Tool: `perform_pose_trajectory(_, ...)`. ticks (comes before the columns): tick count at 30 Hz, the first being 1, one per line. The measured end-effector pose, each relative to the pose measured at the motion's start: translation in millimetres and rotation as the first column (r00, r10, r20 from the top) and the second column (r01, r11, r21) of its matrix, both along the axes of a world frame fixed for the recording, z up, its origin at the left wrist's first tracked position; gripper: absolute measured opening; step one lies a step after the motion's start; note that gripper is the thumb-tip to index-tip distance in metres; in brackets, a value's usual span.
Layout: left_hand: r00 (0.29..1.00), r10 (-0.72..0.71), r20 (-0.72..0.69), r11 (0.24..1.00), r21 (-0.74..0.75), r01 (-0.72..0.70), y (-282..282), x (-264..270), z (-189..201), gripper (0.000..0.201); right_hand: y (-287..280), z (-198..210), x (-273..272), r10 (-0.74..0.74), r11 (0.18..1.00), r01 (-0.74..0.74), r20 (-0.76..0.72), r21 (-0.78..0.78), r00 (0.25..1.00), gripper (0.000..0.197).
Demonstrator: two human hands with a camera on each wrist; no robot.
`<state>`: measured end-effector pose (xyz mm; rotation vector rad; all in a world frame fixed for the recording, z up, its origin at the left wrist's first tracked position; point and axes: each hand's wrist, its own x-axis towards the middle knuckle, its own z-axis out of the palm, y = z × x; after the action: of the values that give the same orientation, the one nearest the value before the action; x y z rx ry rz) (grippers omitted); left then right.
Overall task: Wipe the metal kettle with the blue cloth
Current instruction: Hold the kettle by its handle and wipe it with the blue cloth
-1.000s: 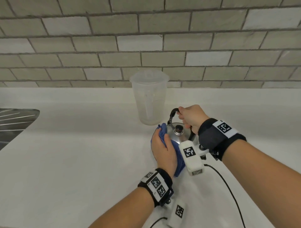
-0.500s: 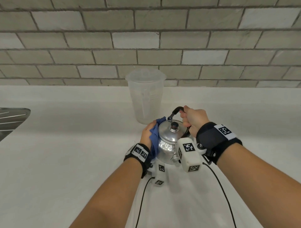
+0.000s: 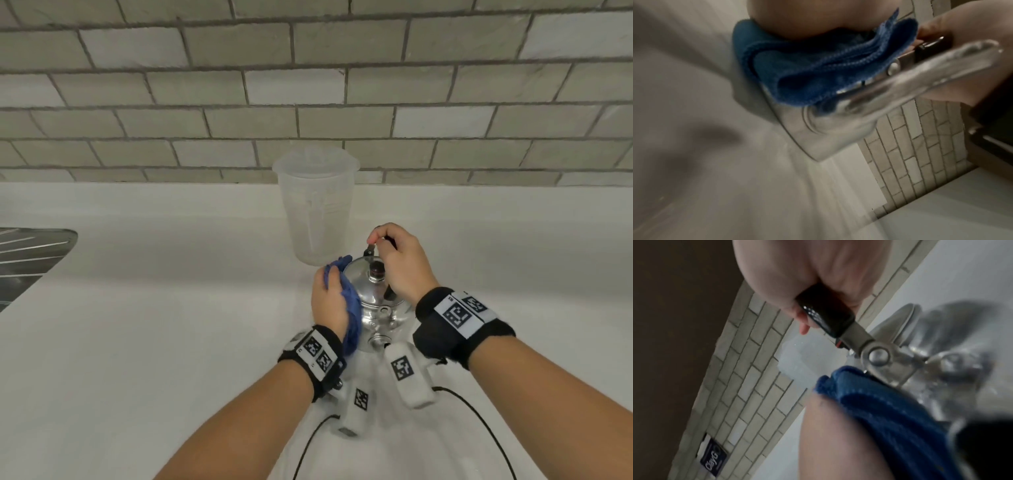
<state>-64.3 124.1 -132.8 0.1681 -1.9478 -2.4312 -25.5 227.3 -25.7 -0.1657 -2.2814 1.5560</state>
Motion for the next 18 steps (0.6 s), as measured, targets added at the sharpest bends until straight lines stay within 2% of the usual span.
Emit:
perform_pose_trajectory(2,0.994,0.077,-0.079,0.994,-0.076,-0.083,6,19,-3,0.026,-6,-3,-4,0.002,0.998,-0.002,0.000,-0.056,1.000,0.026)
perform_pose_trajectory(4,0.989,0.082,-0.119,0.987,-0.126,-0.097,7,23,-5,0.036,-8,-5,-7,-0.002,0.993,0.002,-0.002,-0.120,1.000,0.028)
perform_pose_trajectory(7,0.993,-0.073,-0.094,0.995,-0.075,0.066,-1,8,4,0.031,-10,-4,-5,-0.073,0.968,0.068,-0.012,-0.240,0.997,0.030)
perform_pose_trajectory(10,0.973,-0.230,0.028,0.970,-0.076,0.232,-11,-13,15,0.036,-18,-10,-3,-0.225,0.897,0.198,-0.023,-0.395,0.974,0.027)
perform_pose_trajectory(13,0.955,-0.284,0.084,0.956,-0.050,0.288,-17,-23,18,0.038,-24,-12,1,-0.323,0.858,0.297,0.010,-0.418,0.946,0.027)
perform_pose_trajectory(15,0.948,-0.307,0.089,0.951,-0.014,0.309,-18,-25,15,0.037,-21,-7,6,-0.290,0.918,0.284,0.019,-0.277,0.957,0.018)
perform_pose_trajectory(17,0.948,-0.311,0.063,0.950,0.028,0.310,-19,-25,14,0.032,-8,-4,14,-0.259,0.961,0.252,0.046,0.113,0.965,0.017)
perform_pose_trajectory(18,0.950,-0.309,0.047,0.950,0.058,0.306,-19,-26,13,0.035,1,-1,19,-0.210,0.926,0.188,0.030,0.328,0.977,0.021)
